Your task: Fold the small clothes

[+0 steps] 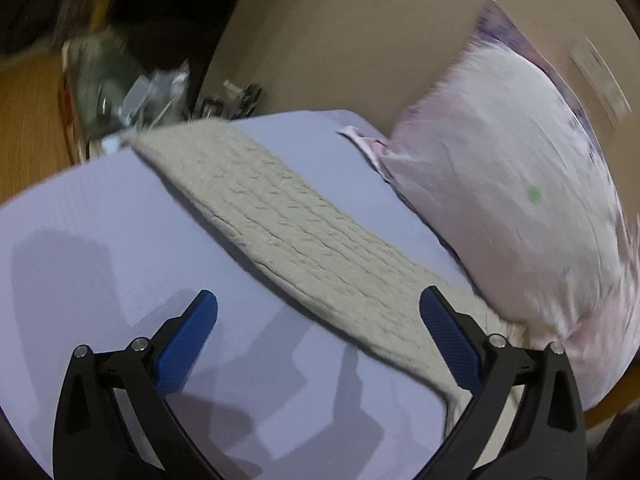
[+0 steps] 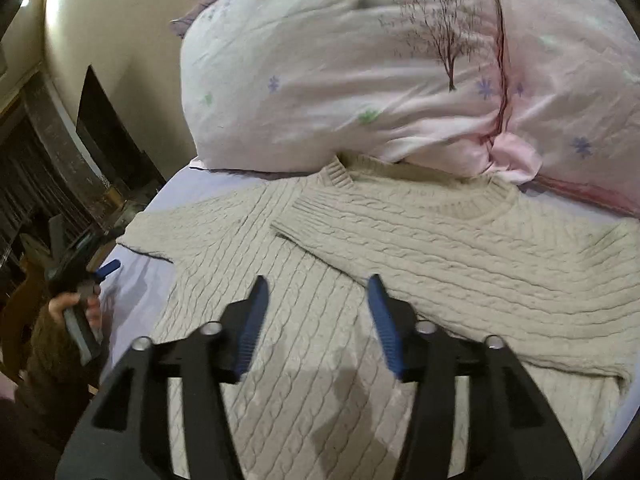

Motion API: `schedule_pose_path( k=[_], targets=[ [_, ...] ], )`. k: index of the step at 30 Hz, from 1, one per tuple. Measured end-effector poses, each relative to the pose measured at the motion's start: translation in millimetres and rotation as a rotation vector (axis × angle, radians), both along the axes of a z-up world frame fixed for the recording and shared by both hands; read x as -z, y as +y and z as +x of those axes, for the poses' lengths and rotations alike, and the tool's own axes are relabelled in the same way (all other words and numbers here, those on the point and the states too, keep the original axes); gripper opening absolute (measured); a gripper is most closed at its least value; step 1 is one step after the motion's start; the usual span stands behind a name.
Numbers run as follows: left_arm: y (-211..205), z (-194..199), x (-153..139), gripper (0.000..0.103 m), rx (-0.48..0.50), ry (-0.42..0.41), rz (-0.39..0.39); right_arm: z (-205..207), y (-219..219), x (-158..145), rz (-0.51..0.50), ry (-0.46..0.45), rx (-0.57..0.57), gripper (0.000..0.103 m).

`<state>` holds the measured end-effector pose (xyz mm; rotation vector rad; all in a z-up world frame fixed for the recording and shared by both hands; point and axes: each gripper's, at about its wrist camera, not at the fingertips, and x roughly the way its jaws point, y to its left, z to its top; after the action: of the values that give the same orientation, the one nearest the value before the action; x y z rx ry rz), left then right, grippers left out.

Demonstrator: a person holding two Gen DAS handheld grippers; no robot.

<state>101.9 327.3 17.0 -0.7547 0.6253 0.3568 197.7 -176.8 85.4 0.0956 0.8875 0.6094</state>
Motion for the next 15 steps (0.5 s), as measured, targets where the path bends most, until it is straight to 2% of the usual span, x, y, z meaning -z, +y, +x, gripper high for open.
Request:
schedule_pose_path(
  k=[2,8,10,11,12,13,14,15],
  targets=[
    [11,6,5,0.092,-0.021,-0.005,-0.055,-1,-19,-7,0.006,-0.039,0.049,0.076],
    [48,22,10,0.079,-0.144,-0.045,-0.142,-24,-79,-12,0.056,-0.042,0.174,0.078],
    [58,29,10,0.072,-0.176,-0.042,-0.149,-33,-92,-14,0.066,-0.041,0.192,0.078],
    [59,33,10,0.059,-0.185,-0.023,-0.138,-33,-96,-13,0.069,-0.042,0.199,0.079],
    [61,39,10,0.031,-0.187,0.010,-0.126,-33,-102,-13,0.076,-0.043,0.206,0.079],
    [60,44,10,0.017,-0.185,0.042,-0.117,-33,-107,-13,0.080,-0.045,0.215,0.079],
    [54,48,4,0.008,-0.175,0.048,-0.097,-35,-110,-14,0.082,-0.048,0.221,0.079],
    [40,53,-9,0.007,-0.139,0.029,-0.056,-35,-117,-16,0.085,-0.052,0.231,0.079]
  ],
)
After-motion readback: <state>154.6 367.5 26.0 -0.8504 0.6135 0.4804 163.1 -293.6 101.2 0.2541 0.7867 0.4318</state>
